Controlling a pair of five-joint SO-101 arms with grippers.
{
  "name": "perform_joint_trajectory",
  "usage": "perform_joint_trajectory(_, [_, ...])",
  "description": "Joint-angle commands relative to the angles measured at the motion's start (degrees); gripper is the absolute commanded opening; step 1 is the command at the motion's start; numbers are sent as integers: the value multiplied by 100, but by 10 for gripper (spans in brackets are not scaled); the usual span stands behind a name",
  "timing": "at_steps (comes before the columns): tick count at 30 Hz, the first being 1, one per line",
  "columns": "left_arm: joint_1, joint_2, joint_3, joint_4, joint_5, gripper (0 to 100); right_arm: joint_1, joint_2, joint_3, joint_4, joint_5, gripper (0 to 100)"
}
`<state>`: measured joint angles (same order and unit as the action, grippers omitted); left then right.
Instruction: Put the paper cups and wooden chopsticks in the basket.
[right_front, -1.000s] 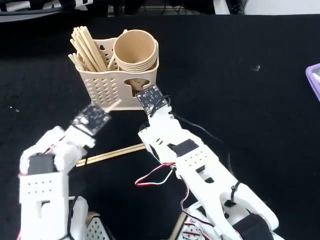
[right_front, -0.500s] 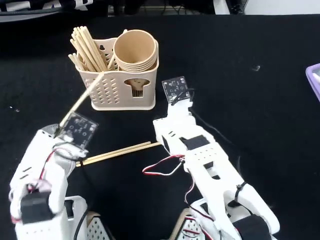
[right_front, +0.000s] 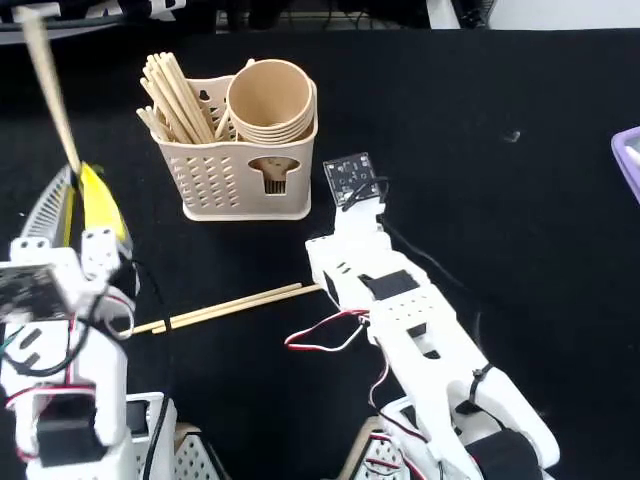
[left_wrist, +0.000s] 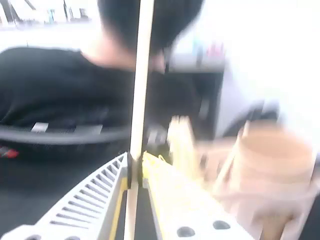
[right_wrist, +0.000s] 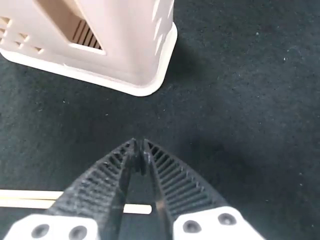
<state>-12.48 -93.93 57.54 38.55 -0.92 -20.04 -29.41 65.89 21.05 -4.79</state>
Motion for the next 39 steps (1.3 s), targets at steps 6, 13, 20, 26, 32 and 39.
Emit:
perform_joint_trajectory(6, [1367,1125,338,-3543,1389,30,105,-4,-268,-149,-26,15])
perform_joint_trajectory(13, [1552,3727,-787,-3947,1389,30,105,-4,-277,-149,-18,15])
perform_joint_trajectory(20, [1552,5565,-1851,-3947,1389,30,105,31,-356,-149,-18,15])
perform_joint_trajectory(26, [1552,5829,-1807,-3938,1389,30,105,22,-356,-149,-18,15])
perform_joint_trajectory(32, [1534,5820,-1552,-3930,1424,64,105,4,-356,-149,-18,18])
perform_joint_trajectory(39, [1525,5811,-1578,-3930,1407,79,105,4,-356,-149,-18,18])
